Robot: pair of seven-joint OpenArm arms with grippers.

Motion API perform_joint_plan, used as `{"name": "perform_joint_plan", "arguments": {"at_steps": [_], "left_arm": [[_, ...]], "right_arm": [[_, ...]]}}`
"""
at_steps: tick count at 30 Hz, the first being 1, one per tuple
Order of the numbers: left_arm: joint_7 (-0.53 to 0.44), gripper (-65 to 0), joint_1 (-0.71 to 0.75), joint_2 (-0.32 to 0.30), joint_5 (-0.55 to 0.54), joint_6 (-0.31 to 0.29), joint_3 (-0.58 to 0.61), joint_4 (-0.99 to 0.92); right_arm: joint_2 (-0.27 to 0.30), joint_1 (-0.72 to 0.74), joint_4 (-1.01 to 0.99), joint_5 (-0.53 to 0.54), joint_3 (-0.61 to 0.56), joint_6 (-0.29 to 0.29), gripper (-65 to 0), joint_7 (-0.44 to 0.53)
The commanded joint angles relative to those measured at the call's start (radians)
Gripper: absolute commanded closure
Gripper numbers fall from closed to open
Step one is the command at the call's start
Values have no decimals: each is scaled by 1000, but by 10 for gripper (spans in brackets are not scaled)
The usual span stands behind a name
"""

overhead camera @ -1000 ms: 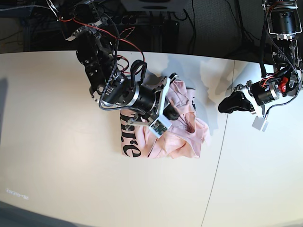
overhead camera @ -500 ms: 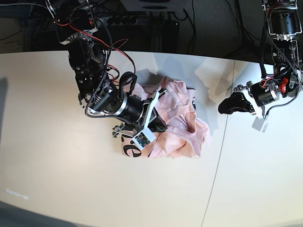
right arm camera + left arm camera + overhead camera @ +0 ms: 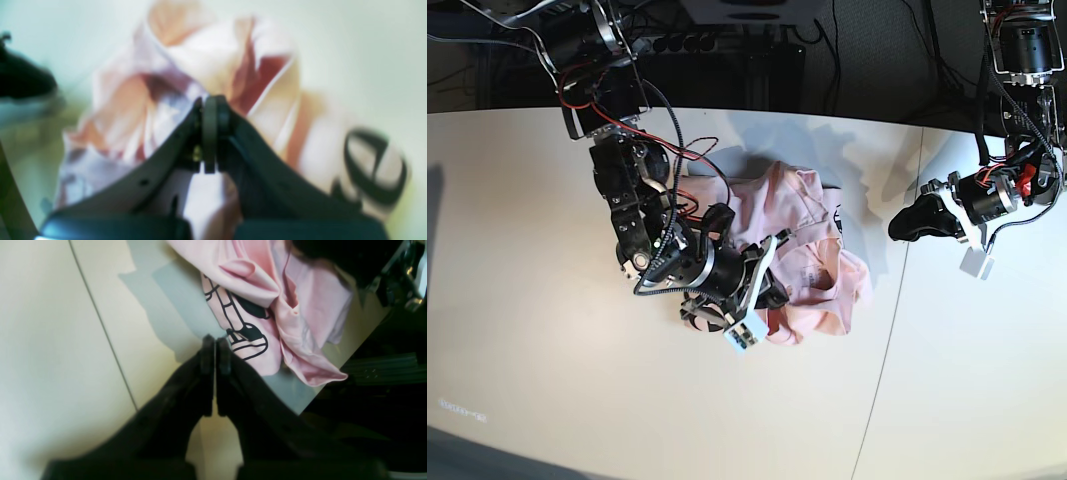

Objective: Fold the T-shirt properly
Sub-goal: 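Press the right gripper down on the folded bundle and pull back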

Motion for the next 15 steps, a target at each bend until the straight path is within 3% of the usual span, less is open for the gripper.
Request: {"name": "perform_joint_plan", "arguments": {"at_steps": [1,10,15], "left_arm": [[-17,-15,-15,-14,-22,-1,-6,17],[-13,-15,-16,-14,-22,-1,-6,17],[-14,-15,-16,-20,-22,-1,-19,22]], "right_arm": [[-21,42,4,10,2,-37,0,30],[-147,185,-159,-2,2,-37,0,87],[-166,253,-221,-78,2,-37,0,89]]}}
